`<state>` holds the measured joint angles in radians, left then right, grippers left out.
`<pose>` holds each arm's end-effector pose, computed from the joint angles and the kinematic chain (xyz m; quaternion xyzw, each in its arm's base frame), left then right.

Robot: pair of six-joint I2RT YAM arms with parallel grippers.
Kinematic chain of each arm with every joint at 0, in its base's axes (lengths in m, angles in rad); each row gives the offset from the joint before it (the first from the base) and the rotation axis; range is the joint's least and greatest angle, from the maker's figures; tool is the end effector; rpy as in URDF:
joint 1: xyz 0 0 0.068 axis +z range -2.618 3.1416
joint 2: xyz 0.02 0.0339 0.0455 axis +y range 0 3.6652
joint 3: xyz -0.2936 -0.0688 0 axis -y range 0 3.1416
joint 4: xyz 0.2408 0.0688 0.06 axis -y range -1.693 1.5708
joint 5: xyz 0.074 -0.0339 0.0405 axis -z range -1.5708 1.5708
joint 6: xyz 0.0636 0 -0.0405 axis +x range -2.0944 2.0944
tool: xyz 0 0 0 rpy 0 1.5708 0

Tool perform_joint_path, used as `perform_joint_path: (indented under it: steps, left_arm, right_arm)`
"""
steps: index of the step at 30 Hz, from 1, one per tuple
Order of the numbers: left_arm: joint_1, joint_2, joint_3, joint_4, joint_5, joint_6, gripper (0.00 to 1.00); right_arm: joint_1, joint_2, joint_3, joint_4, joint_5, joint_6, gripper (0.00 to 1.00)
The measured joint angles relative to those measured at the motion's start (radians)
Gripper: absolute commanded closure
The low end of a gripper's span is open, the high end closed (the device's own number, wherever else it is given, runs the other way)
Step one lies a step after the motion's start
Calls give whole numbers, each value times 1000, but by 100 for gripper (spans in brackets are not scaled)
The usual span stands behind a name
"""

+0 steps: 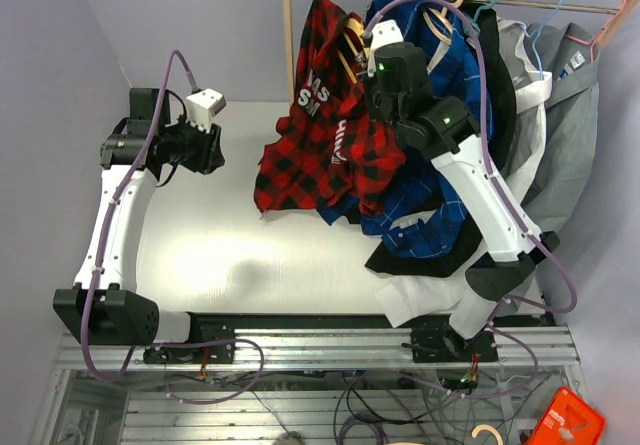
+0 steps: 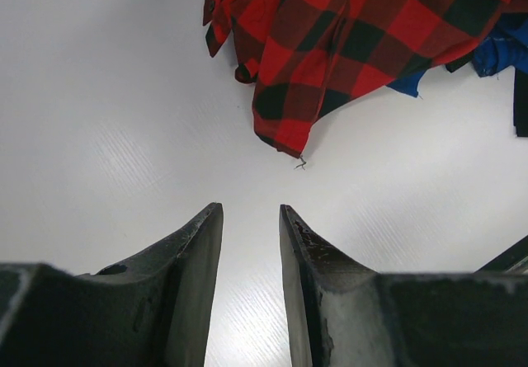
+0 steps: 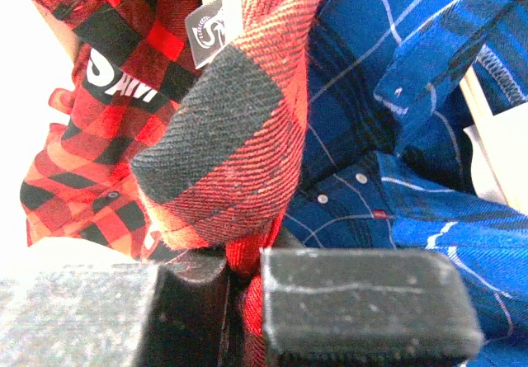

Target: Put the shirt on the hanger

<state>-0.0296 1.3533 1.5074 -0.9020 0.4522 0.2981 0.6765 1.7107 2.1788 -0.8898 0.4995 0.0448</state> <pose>0.2806 -0.0361 0.4072 0.2342 0.8666 -0.1515 0.4138 0.3054 0.2062 0.5133 -0.1250 0.8149 -0.0083 0.5659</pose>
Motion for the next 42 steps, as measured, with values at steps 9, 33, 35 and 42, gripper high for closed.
perform_joint_path:
  steps: [9,33,35,42]
  left_arm:
    - [0,-9,-23,3,-4,0,55]
    - [0,-12,-47,23,-4,0,53]
    - [0,-12,-48,23,-4,0,53]
    - [0,-12,-50,23,-4,0,53]
  right_arm:
    - [-4,16,53,16,9,-32,100]
    - [-164,190,239,-6,-145,5,100]
    - [-167,188,228,0,-152,8,100]
    - [-167,131,124,68,-188,19,84]
